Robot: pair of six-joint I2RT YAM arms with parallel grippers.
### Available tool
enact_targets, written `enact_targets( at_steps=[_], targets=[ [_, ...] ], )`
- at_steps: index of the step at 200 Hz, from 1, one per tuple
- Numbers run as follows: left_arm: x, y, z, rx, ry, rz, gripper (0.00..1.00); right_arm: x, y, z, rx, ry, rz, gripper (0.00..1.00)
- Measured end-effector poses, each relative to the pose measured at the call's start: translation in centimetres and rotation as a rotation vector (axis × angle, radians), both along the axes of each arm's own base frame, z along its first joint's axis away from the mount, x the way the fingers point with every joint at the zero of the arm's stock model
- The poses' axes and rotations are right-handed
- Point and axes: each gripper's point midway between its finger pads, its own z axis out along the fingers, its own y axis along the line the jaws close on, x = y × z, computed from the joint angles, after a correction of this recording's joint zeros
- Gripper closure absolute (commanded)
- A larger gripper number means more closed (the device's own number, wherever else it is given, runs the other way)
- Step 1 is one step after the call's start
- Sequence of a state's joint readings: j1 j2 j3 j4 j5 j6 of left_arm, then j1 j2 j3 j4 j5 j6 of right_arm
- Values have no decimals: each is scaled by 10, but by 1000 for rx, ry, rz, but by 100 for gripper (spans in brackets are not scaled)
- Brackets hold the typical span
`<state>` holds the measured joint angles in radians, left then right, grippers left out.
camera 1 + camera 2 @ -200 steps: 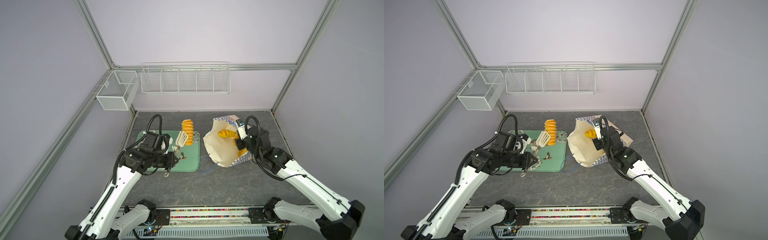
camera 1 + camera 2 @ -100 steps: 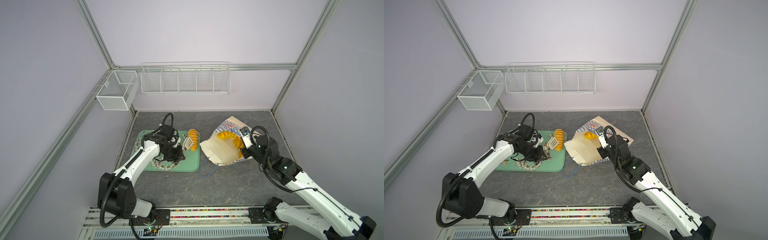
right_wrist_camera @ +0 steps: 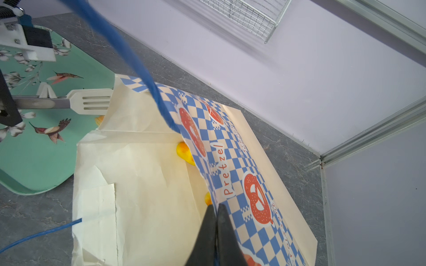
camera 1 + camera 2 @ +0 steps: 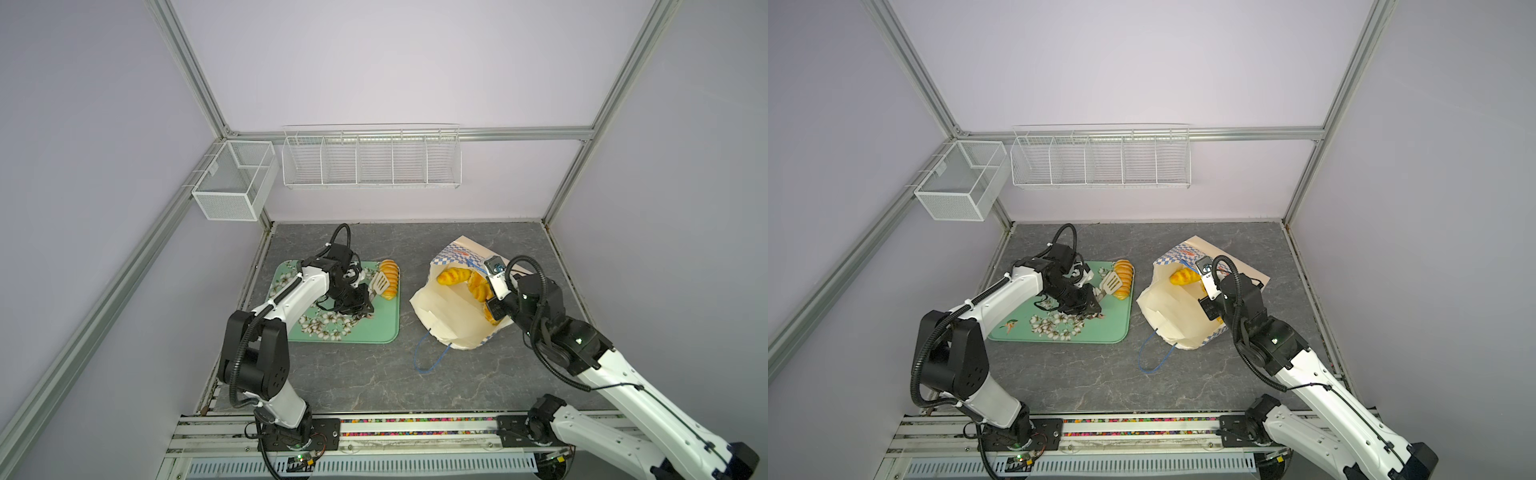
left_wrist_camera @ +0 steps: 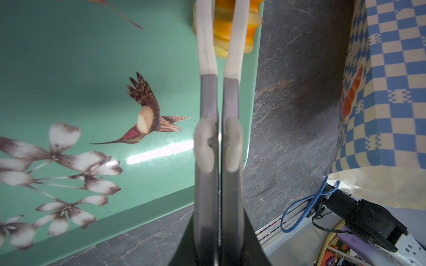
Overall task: Take the fake bread out of the paper bag
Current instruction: 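Carry the ridged bread over the green tray with the left gripper and release it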
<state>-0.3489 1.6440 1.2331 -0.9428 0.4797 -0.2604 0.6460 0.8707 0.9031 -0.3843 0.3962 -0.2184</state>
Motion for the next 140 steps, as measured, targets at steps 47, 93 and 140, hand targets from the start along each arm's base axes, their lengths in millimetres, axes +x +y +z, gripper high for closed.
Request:
enact_targets(
  at_steps=[47, 93, 140],
  targets=[
    [2, 0, 4, 3, -15, -11, 73, 2, 2, -3, -7, 10, 0, 93],
    [2, 6, 9, 31, -42, -16, 71, 5, 4, -5, -13, 17, 0, 93],
    [-1, 11, 17, 46, -65, -17, 69, 6, 4, -7, -16, 22, 0, 93]
  ],
)
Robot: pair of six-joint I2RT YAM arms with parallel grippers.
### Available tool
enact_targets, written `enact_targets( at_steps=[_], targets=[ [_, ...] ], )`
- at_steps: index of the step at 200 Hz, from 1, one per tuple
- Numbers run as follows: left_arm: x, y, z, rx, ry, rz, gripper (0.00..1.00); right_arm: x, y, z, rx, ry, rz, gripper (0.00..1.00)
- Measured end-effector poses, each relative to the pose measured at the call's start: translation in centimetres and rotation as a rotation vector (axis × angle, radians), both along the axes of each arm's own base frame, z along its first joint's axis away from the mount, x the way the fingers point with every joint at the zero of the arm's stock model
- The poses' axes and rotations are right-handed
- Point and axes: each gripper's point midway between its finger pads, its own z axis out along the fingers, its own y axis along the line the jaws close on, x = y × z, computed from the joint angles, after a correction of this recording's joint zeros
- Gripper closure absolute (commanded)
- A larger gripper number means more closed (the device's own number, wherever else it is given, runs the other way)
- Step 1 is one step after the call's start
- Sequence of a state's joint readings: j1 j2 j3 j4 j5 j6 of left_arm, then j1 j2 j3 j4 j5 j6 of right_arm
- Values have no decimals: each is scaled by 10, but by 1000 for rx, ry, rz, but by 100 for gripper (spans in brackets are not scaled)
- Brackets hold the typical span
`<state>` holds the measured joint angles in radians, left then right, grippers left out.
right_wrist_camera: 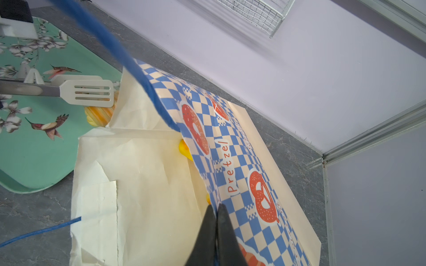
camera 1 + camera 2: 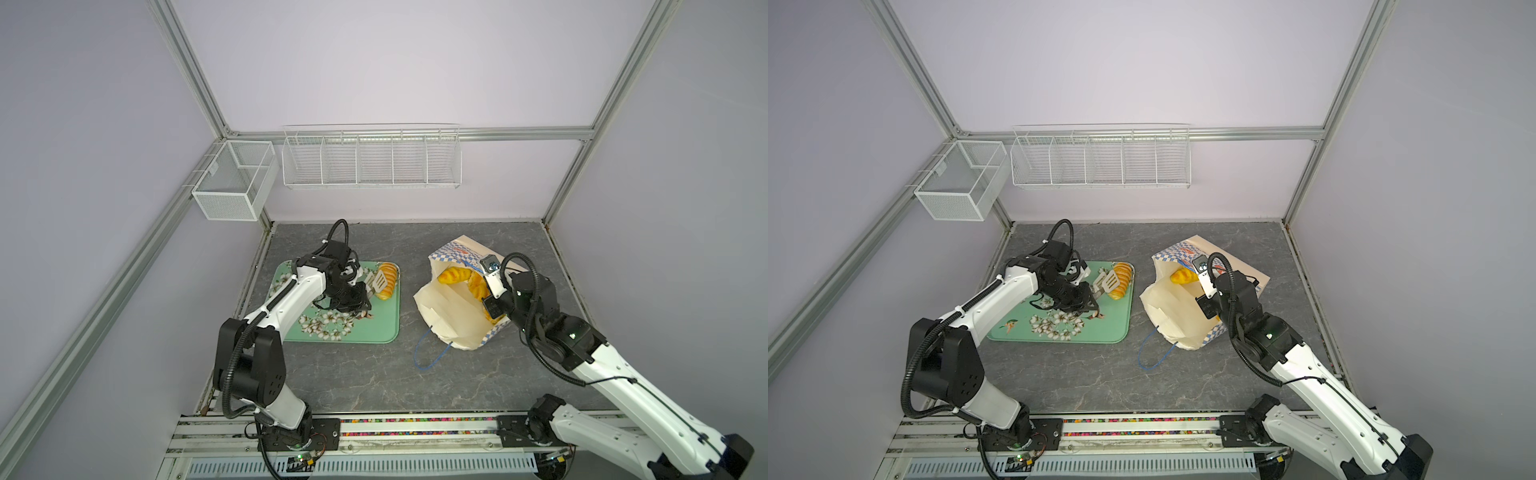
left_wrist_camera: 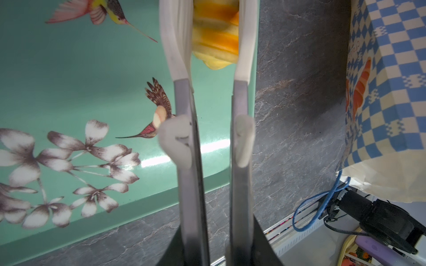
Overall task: Take the fake bread out of the paper bag
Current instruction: 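Carry the ridged bread over the green tray with the left gripper and release it, then move the tongs back into the bag held open by the right gripper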
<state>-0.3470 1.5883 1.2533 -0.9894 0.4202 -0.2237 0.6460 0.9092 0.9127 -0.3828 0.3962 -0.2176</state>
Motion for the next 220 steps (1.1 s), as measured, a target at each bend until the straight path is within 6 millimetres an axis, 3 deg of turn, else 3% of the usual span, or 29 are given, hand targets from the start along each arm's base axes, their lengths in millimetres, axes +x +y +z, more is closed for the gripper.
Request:
enact_targets(
  at_steps=[50, 93, 146, 190, 220],
  targets=[
    [-2, 0, 7, -11, -17, -6, 69, 1, 1, 1, 3, -3, 0, 93],
    [-4, 2, 15, -9, -46, -16, 75, 1, 1, 1, 4, -3, 0, 93],
    [-21, 6, 60, -12, -177, -66, 78, 2, 3, 3, 17, -10, 6, 93],
    [-78, -36, 122, -77, -409, -292, 74, 10, 13, -2, 35, 2, 15, 93],
    [-115, -58, 140, -90, -531, -419, 74, 17, 21, -10, 45, 21, 17, 93]
  ],
)
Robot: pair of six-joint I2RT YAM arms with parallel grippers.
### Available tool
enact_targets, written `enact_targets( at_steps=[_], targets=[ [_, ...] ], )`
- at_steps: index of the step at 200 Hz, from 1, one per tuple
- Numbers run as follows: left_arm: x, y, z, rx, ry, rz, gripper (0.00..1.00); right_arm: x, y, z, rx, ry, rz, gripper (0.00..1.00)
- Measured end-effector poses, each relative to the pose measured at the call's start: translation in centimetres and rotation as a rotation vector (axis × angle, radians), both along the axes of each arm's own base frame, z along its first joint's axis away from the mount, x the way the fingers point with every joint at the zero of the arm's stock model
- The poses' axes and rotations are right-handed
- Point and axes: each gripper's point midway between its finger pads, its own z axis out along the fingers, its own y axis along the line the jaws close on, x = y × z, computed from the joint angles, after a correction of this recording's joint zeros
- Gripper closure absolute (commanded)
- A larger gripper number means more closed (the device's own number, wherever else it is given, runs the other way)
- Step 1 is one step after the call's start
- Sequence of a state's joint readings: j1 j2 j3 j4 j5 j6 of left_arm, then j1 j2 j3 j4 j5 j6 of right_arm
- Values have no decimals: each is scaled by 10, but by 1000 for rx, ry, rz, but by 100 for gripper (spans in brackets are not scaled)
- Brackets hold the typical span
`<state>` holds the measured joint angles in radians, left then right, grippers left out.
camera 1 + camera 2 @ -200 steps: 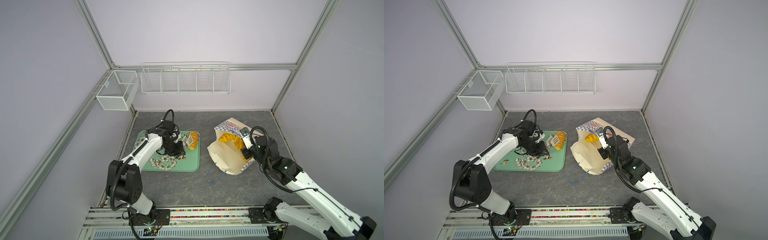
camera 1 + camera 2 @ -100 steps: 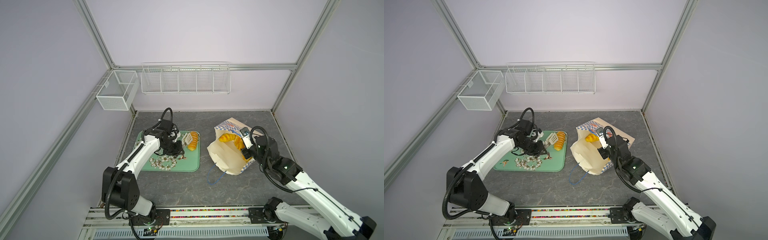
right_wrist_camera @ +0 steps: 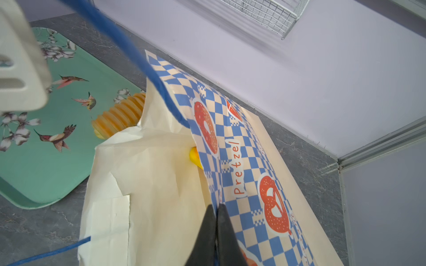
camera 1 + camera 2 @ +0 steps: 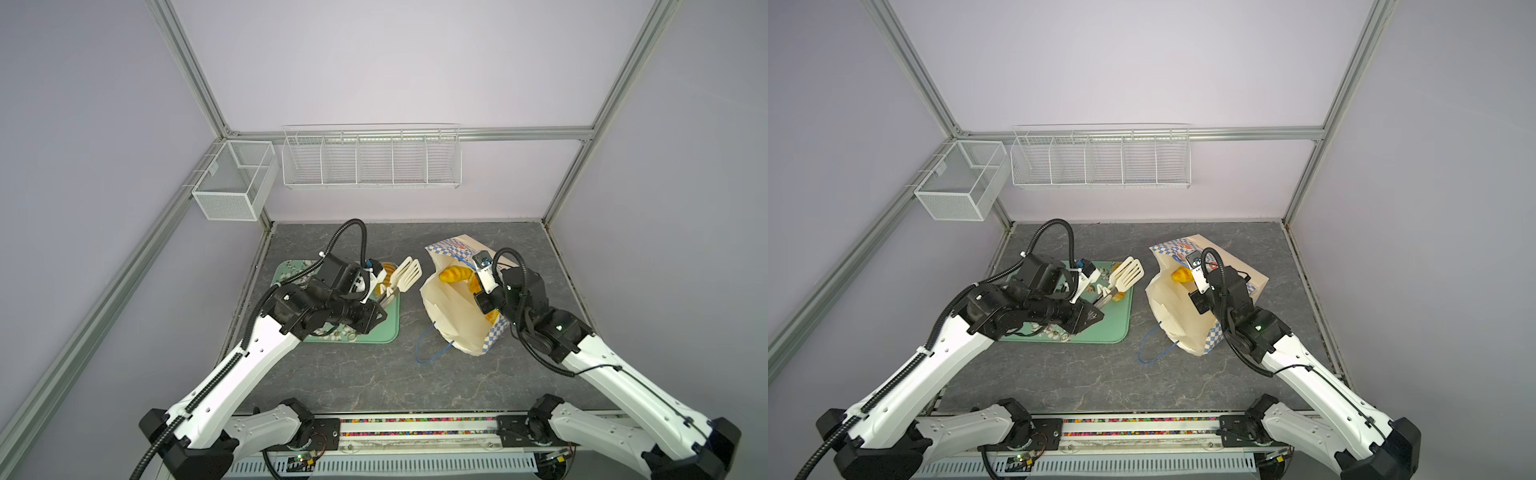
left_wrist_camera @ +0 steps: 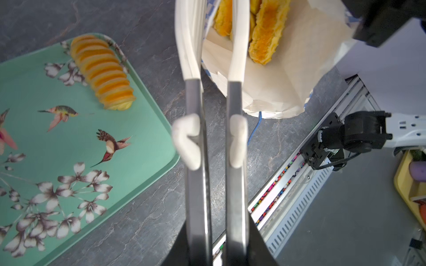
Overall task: Take the fake bread out of the paper bag
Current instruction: 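Move the tongs back into the bag held open by the right gripper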
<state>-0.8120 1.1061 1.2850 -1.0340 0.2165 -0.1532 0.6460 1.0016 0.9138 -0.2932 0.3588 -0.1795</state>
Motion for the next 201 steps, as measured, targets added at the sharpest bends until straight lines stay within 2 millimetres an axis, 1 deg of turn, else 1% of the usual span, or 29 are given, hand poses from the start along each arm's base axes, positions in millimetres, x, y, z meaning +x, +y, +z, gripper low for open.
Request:
enact_targets(
  at_steps=[13, 27, 39, 50, 63, 91, 113, 124, 145, 164, 183, 201],
  targets=[
    [-12, -9, -1, 11, -30, -39, 74, 1, 3, -1, 4, 7, 7, 93],
    [-18, -14, -8, 31, -52, -57, 74, 2, 5, -1, 11, 7, 11, 93],
    [-18, -15, -15, 52, -64, -50, 74, 2, 5, 1, 18, 5, 11, 93],
    [-14, -11, -24, 84, -76, -29, 73, 2, 5, 3, 25, 2, 10, 93],
    [-10, -6, -30, 110, -89, -7, 73, 1, 5, 5, 32, -2, 10, 93],
    [-5, -5, -27, 110, -123, 7, 73, -2, 2, 11, 49, -14, 7, 93],
    [-8, -10, -23, 106, -151, -17, 73, -6, -2, 18, 65, -28, 1, 93],
    [-13, -16, -20, 106, -169, -51, 73, -8, -3, 21, 72, -33, -1, 93],
    [-25, -35, -17, 113, -198, -129, 73, -11, -5, 24, 84, -39, -3, 93],
    [-27, -48, -20, 134, -209, -166, 73, -12, -6, 24, 86, -37, -4, 93],
    [-23, -62, -31, 178, -207, -188, 73, -14, -6, 23, 90, -35, 4, 93],
    [-16, -74, -46, 223, -214, -207, 71, -18, -5, 22, 97, -33, 20, 93]
  ],
)
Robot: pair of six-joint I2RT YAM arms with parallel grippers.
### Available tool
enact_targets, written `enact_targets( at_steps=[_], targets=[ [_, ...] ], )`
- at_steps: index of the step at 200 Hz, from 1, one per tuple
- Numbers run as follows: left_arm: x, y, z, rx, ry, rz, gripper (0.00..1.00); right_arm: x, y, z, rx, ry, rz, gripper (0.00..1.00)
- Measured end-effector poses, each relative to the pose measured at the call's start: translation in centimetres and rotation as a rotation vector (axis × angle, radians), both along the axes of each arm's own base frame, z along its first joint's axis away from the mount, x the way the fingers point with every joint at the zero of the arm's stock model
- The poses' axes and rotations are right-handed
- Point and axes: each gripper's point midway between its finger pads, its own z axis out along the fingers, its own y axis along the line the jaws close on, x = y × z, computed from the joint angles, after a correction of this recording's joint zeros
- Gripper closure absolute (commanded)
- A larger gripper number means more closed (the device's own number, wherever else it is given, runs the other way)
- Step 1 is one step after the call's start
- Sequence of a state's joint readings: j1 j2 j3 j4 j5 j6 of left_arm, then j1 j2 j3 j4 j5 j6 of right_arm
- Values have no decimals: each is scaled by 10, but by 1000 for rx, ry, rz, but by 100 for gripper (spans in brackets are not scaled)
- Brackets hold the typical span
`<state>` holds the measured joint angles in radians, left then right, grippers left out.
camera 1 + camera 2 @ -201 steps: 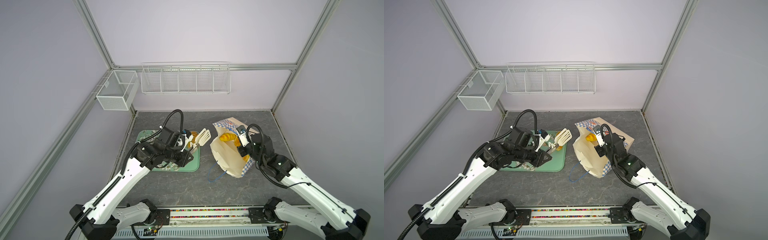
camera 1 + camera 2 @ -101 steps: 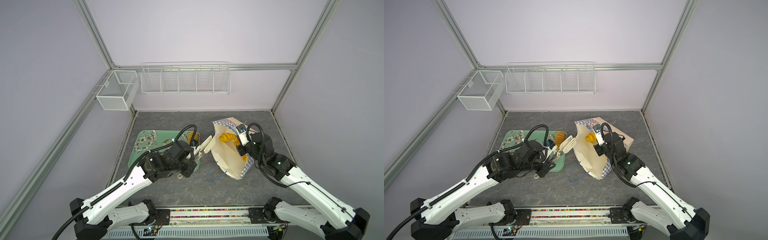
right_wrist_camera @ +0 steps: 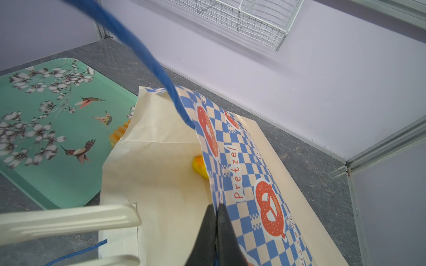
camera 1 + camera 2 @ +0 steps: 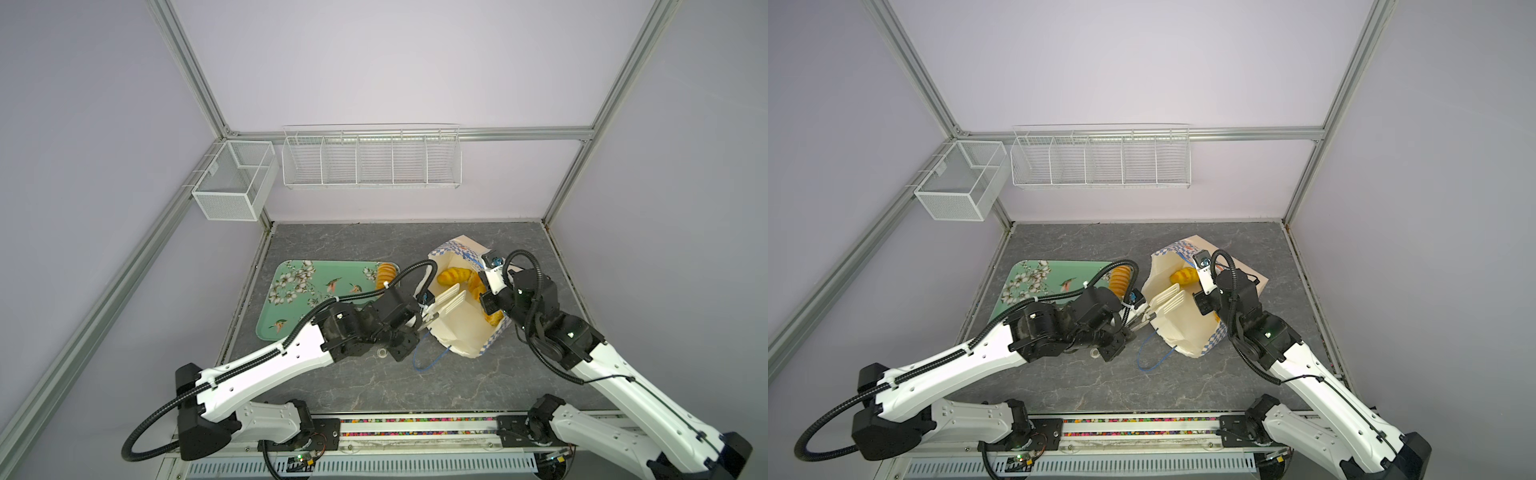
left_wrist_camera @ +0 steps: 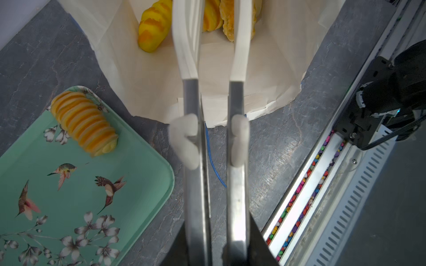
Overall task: Take the fake bread out of the paper bag
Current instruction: 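Move the tongs back into the bag held open by the right gripper, then clamp an elongated yellow bread inside the bag with the tongs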
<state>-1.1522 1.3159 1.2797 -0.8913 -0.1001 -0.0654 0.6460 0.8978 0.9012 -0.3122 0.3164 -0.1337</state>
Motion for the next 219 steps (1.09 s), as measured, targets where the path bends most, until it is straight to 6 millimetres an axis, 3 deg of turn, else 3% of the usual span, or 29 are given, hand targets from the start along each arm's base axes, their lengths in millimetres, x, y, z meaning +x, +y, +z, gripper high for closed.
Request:
enact_targets(
  at_steps=[60, 119, 176, 219],
  targets=[
    [15, -29, -30, 78, -70, -75, 70, -22, -8, -5, 26, -17, 41, 93],
    [27, -58, -91, 252, -98, -148, 68, -34, -14, -2, 45, -40, 56, 93],
    [37, -94, -89, 197, -67, -111, 66, -34, -14, -4, 38, -36, 57, 93],
    [29, -113, -89, 97, 51, -38, 64, -33, -13, -5, 35, -32, 56, 93]
  ],
)
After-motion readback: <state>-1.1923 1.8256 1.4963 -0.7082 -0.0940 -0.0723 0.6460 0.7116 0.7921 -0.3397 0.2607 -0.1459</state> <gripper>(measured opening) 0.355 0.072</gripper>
